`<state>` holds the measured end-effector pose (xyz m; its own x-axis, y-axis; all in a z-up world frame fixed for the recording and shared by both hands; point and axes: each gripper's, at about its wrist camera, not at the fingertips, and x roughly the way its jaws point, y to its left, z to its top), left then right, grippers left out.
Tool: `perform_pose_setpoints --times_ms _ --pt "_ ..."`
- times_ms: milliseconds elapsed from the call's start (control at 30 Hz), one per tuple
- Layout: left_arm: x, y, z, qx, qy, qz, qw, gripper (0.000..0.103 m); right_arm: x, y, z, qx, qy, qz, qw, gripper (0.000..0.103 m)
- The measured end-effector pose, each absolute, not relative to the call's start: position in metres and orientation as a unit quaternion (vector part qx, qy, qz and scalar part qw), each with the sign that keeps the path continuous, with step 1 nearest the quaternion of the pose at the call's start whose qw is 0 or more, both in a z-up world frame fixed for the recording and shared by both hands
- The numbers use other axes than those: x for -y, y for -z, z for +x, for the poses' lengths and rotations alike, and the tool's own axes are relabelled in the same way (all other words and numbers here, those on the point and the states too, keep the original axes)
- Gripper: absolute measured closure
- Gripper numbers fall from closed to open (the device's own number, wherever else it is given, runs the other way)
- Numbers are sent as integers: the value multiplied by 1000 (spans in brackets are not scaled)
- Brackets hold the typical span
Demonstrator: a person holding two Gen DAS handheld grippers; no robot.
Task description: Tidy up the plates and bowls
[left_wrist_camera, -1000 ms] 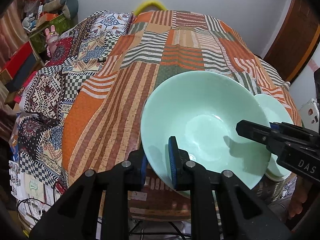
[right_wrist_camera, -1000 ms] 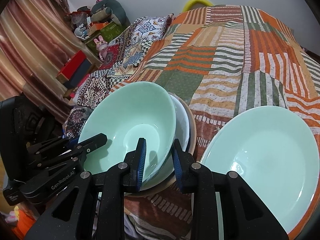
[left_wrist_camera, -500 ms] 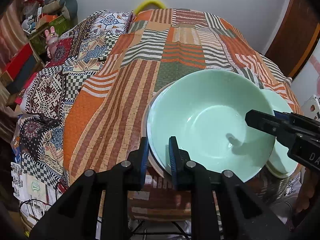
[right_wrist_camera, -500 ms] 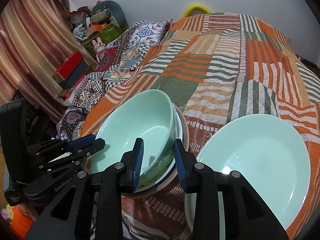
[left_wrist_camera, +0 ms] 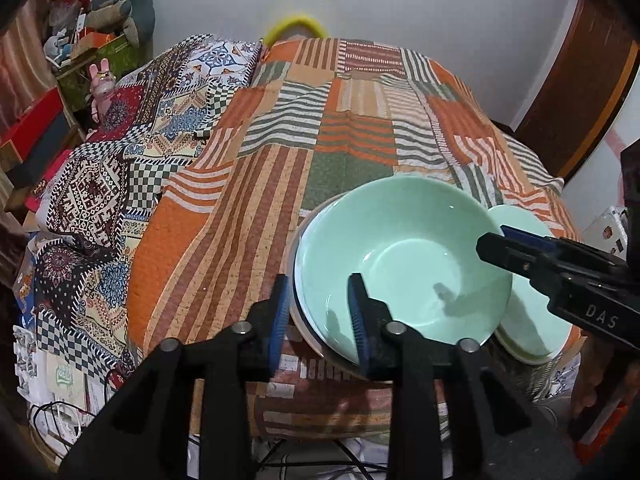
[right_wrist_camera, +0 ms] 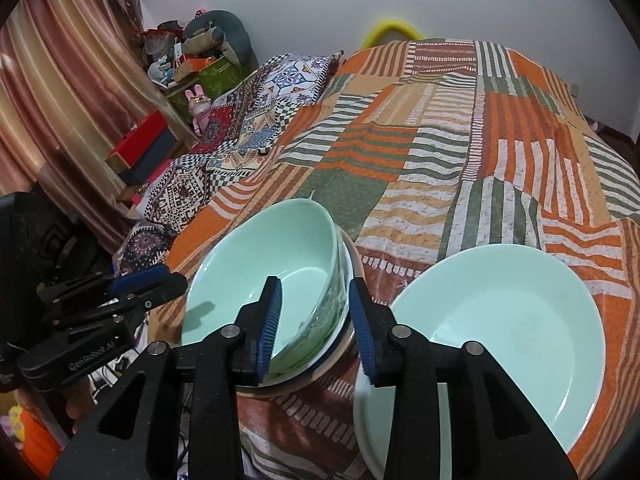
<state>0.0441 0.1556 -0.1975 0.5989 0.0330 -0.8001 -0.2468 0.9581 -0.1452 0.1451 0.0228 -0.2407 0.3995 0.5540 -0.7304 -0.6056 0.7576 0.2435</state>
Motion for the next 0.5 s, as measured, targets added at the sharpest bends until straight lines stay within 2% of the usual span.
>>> perform_pose_setpoints --times_ms 33,233,500 --pt "-156 197 44 -439 -78 -123 887 63 -22 240 145 -423 -345 -30 837 63" --pt "-161 205 43 -443 -74 -131 884 54 -18 244 151 -428 -337 -26 838 55" --pt "-176 232 50 -469 -65 -170 864 53 -24 258 159 -451 -339 -27 825 54"
